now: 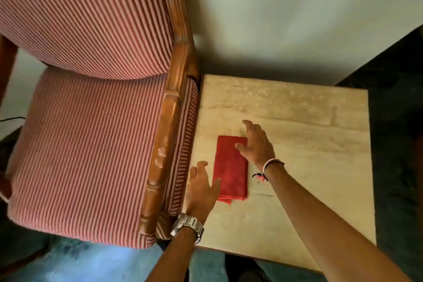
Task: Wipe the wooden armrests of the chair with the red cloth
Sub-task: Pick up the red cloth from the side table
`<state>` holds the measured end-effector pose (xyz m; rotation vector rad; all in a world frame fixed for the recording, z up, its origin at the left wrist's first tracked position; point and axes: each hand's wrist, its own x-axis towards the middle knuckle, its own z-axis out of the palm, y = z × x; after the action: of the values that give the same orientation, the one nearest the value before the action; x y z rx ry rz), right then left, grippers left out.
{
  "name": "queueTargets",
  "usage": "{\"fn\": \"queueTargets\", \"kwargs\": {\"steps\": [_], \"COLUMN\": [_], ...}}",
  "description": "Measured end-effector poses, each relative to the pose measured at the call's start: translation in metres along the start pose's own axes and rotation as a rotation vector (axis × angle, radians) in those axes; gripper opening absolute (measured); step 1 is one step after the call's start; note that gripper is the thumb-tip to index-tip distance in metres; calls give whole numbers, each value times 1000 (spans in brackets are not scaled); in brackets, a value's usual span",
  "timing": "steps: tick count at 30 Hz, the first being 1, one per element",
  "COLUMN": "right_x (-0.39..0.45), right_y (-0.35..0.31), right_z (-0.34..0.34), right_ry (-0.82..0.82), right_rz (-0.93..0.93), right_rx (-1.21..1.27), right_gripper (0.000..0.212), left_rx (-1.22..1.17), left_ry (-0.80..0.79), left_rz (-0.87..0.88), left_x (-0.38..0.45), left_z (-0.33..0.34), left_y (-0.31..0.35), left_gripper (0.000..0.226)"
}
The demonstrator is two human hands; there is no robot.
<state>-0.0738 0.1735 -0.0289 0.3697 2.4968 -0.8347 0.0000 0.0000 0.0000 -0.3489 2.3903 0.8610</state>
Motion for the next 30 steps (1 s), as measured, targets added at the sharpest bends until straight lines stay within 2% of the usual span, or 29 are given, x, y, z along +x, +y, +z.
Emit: {"fn": "queueTargets", "kwargs": {"steps": [4,7,9,13,16,23,27,30], "right_x": [10,12,14,9,-6,-41,-58,-56], "right_y": [27,39,41,35,12,-62,-111,-140], "right_z": [36,54,62,63,50,6,-5,11], "right_ry": [-35,-7,20,60,118,333,256,215], "right_rz": [52,70,78,87,40,-152,-267,-273], "right_rx": [-47,-98,-83,66,256,424,579,554], "right_gripper": [64,61,50,33,26,22,28,29], "left_rx": [68,43,-14,-34,-83,-147,-124,-43], "left_ry": [-114,-77,-68,-60,-70,-50,-21,-25], "left_rz": [-158,-170,-176,-154,-85,88,105,23], "left_x": [18,25,33,37,30,1,-22,-22], "left_z": [37,58,64,59,34,-66,-130,-167], "left_y": [-18,-25,-27,-26,-23,-10,-20,-37], "left_gripper": [52,55,51,39,39,43,49,54]}}
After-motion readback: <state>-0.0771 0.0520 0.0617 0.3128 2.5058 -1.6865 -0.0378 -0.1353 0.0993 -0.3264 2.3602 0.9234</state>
